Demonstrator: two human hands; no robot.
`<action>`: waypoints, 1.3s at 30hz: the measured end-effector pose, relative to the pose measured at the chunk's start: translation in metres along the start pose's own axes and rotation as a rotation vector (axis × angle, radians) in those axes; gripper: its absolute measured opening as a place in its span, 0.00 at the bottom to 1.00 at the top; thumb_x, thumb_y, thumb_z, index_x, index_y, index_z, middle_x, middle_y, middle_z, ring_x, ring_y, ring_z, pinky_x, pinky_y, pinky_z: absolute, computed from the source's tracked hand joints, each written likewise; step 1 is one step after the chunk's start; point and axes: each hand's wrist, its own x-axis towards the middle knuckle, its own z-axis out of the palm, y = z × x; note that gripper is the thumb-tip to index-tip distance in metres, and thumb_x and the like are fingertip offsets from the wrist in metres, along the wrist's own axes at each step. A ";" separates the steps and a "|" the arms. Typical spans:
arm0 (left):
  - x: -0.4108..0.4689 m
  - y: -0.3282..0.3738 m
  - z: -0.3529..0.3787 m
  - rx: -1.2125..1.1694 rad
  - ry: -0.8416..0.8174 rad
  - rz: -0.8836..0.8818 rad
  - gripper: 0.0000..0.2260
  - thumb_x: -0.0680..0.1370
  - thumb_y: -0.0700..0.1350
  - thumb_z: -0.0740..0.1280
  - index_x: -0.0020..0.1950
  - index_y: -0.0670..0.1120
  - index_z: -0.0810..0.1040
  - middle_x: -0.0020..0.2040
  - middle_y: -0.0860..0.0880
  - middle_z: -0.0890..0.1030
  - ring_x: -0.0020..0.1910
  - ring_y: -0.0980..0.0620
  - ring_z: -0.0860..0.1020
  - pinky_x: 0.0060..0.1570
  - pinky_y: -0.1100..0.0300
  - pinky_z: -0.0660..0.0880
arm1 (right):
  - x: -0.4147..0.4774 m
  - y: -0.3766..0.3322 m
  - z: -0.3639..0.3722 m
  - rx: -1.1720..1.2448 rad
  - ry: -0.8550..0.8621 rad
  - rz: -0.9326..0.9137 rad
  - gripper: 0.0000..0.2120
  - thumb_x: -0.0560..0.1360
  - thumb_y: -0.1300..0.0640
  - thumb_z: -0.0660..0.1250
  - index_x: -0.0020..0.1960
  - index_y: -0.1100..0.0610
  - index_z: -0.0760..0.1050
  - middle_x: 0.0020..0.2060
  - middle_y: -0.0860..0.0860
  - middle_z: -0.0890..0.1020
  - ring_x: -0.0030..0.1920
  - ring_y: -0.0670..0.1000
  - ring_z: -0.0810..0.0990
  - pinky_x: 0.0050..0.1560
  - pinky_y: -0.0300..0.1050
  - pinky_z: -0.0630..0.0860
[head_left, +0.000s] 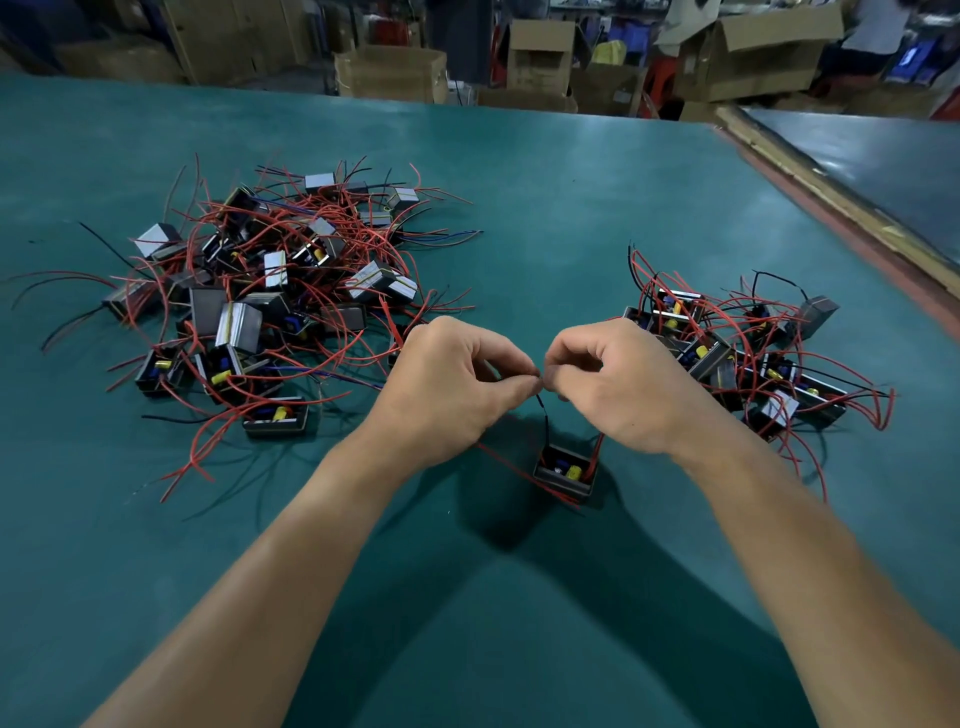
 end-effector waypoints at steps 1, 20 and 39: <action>0.000 0.000 0.000 0.018 0.012 0.038 0.04 0.71 0.42 0.76 0.38 0.51 0.86 0.29 0.56 0.81 0.28 0.58 0.76 0.31 0.66 0.72 | 0.001 0.000 0.000 0.068 -0.017 0.054 0.10 0.75 0.59 0.66 0.35 0.55 0.79 0.26 0.46 0.77 0.27 0.44 0.70 0.32 0.41 0.66; 0.006 -0.002 -0.006 -0.294 -0.132 -0.293 0.05 0.76 0.38 0.70 0.40 0.40 0.83 0.29 0.52 0.78 0.27 0.58 0.72 0.27 0.67 0.68 | -0.003 0.002 0.001 -0.027 0.172 -0.280 0.06 0.71 0.59 0.76 0.40 0.48 0.85 0.31 0.38 0.80 0.32 0.45 0.78 0.37 0.38 0.72; 0.002 -0.004 -0.001 0.103 -0.001 0.137 0.03 0.75 0.42 0.73 0.41 0.48 0.85 0.30 0.55 0.80 0.29 0.58 0.75 0.32 0.67 0.70 | 0.001 -0.002 0.001 0.086 -0.007 0.014 0.11 0.78 0.55 0.69 0.37 0.51 0.78 0.26 0.43 0.77 0.28 0.43 0.73 0.34 0.45 0.72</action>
